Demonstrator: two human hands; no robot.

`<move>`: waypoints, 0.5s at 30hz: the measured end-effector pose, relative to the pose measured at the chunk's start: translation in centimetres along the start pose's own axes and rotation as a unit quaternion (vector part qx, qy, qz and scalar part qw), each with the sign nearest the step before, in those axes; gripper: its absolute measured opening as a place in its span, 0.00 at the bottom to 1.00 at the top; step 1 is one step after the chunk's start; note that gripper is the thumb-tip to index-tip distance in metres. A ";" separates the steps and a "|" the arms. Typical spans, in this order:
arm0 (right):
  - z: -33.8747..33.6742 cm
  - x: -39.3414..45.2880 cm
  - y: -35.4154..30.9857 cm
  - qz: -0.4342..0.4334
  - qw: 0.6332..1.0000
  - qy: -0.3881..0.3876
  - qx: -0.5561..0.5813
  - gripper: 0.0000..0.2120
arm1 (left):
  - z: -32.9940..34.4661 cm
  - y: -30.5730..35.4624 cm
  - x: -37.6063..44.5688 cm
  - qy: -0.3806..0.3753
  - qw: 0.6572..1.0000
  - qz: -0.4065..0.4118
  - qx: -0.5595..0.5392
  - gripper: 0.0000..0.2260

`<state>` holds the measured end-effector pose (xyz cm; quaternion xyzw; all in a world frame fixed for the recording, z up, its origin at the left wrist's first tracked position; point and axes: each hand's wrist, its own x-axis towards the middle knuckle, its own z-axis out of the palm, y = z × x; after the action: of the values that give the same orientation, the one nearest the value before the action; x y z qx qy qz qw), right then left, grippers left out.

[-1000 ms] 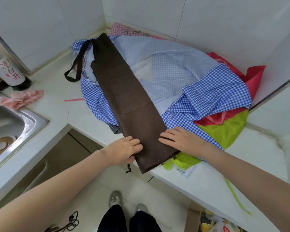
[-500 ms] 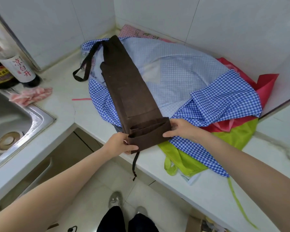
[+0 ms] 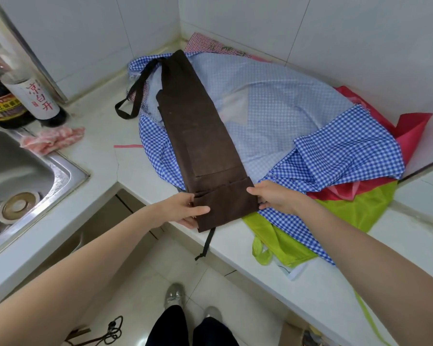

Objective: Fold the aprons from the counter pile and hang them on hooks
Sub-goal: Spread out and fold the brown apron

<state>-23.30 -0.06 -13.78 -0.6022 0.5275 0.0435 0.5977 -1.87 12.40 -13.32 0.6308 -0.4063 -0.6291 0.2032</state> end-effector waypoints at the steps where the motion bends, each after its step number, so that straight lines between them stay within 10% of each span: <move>1: 0.2 0.1 -0.2 0.003 1.000 0.008 -0.013 0.12 | -0.1 0.1 0.0 0.008 1.000 -0.003 -0.015 0.10; 11: 3.5 1.7 0.8 -0.040 0.955 0.191 -0.224 0.19 | 1.3 -1.4 1.1 0.173 0.977 -0.090 -0.091 0.21; 15: 4.1 1.6 0.8 -0.051 0.943 0.214 -0.251 0.19 | 0.5 0.0 0.0 0.237 0.935 -0.053 0.257 0.24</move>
<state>-20.78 2.37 -16.54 -0.7537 0.5838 0.0141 0.3014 -2.37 12.52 -13.39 0.8129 -0.4602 -0.3450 0.0912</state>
